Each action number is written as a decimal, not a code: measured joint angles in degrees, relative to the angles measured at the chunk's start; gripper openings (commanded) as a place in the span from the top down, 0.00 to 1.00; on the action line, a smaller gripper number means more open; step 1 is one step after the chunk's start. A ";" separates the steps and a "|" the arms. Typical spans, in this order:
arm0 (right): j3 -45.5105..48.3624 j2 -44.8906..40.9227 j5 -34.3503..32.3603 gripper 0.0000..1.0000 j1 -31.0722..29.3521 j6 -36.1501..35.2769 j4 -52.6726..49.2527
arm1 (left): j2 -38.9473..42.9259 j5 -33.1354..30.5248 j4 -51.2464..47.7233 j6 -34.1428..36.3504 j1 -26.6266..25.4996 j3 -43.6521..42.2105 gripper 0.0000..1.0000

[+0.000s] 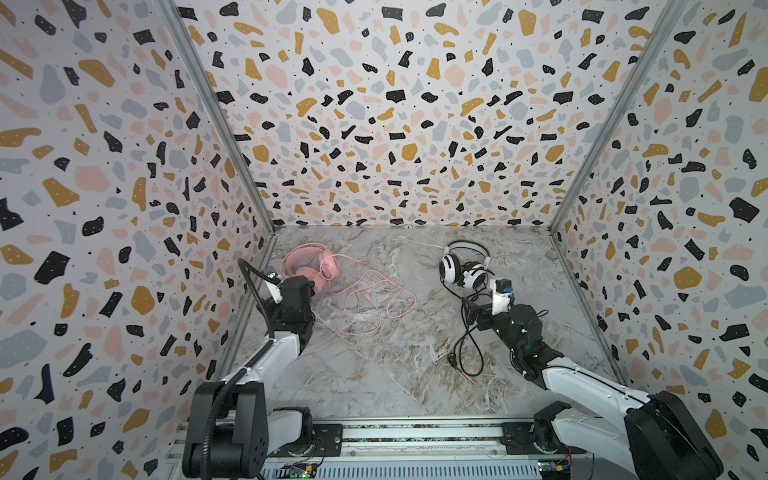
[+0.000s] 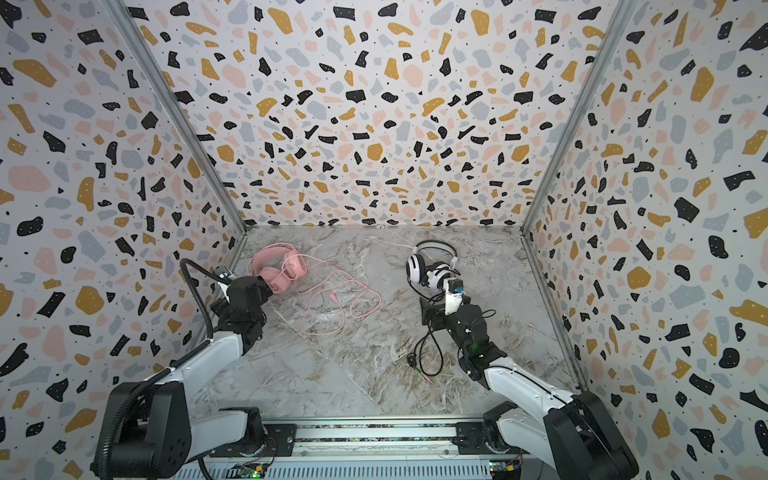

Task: Wrap the headphones
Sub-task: 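Reach the left gripper to the pink headset while the right gripper moves toward it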

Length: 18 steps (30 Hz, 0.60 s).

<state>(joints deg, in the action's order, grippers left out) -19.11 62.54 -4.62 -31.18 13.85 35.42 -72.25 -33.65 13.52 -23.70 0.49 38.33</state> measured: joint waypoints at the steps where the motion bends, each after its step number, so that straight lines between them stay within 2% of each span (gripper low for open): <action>1: 0.00 0.17 -0.85 0.02 -2.19 -0.28 -0.09 | -0.92 1.66 -2.10 -0.55 0.66 3.26 0.00; 6: 2.01 0.28 -5.46 0.02 -9.25 -2.69 2.80 | -9.35 8.44 -11.69 -1.90 3.37 18.32 0.00; 10: 2.34 0.90 -7.89 0.02 -10.21 -3.52 3.89 | -18.75 14.69 -20.06 -2.80 6.69 27.98 0.00; 18: 2.34 0.92 -9.38 0.03 -10.36 -3.74 4.50 | -33.51 23.87 -29.24 -7.06 11.43 36.83 0.00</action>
<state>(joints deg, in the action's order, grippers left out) -16.78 63.46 -14.00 -41.54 10.11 39.92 -105.75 -9.78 -15.73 -30.76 11.92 75.16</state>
